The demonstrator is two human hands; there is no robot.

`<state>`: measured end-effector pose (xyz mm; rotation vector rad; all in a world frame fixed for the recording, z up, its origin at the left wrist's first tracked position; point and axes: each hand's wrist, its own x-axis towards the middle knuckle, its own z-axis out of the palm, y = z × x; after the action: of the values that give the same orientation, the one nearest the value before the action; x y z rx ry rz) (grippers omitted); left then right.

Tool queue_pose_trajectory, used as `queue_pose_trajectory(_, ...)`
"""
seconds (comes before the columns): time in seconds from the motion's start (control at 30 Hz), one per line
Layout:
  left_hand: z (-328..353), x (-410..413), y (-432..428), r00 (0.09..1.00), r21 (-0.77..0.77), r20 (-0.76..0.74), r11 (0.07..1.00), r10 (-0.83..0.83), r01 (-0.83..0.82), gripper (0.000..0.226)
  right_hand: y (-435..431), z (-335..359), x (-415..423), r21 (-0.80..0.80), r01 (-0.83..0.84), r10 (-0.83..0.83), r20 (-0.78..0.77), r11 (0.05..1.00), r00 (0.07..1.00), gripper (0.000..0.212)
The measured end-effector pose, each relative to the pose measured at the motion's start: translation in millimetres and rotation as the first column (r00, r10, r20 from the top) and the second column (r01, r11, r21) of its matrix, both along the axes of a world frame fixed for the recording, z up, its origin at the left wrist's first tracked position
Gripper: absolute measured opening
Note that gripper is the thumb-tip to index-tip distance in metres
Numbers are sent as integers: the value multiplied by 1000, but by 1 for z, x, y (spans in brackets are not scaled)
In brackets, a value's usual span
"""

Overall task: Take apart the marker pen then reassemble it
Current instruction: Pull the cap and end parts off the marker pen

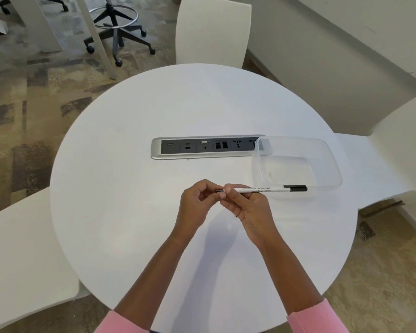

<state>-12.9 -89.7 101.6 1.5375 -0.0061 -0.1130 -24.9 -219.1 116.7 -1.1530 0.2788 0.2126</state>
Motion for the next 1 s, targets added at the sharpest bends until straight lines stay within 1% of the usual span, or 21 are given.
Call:
queue_pose_trajectory(0.1,1,1,-1,997,44,79,999,3,-7,24,1,4,1,-33,10,-9,25,999,1000,7)
queue_pose_trajectory(0.17,4,0,-4,993,36,113,999,24,-28,23,3,8,2,-49,28,-26,39,998,999,7)
queue_pose_trajectory(0.27,6,1,-10,989,35,131,997,65,-70,20,7,9,4,-76,60,-56,48,995,997,8)
queue_pose_trajectory(0.37,3,0,-11,985,107,157,991,67,-84,25,9,8,4,-120,88,-80,65,989,995,9)
queue_pose_trajectory(0.43,0,-2,-12,986,103,149,990,79,-95,29,11,8,4,-133,92,-82,77,987,994,11)
queue_pose_trajectory(0.53,-1,0,-15,989,32,91,992,115,-119,36,12,9,5,-143,106,-95,80,984,992,15)
queue_pose_trajectory(0.63,-2,2,-17,990,-41,44,991,132,-130,39,11,8,7,-155,113,-99,95,981,990,13)
queue_pose_trajectory(0.73,-1,2,-24,989,-101,-46,984,144,-148,41,14,7,10,-181,98,-79,109,979,991,15)
queue_pose_trajectory(0.77,0,4,-23,976,-153,-116,967,186,-203,40,13,7,10,-182,112,-92,115,977,989,18)
queue_pose_trajectory(0.83,4,12,-5,905,-306,-297,867,306,-394,37,-3,8,12,-156,228,-205,149,961,967,30)
queue_pose_trajectory(0.87,2,16,11,878,-327,-330,831,346,-450,37,-18,7,13,-120,291,-270,164,949,949,39)
queue_pose_trajectory(0.9,-1,19,26,874,-316,-331,831,356,-458,38,-34,7,12,-74,323,-307,167,944,937,46)
queue_pose_trajectory(0.93,-2,21,38,884,-308,-325,846,337,-436,40,-46,8,12,-28,321,-313,153,947,937,49)
queue_pose_trajectory(1.0,-4,21,43,923,-261,-295,908,248,-327,41,-55,5,11,29,245,-247,100,969,964,52)
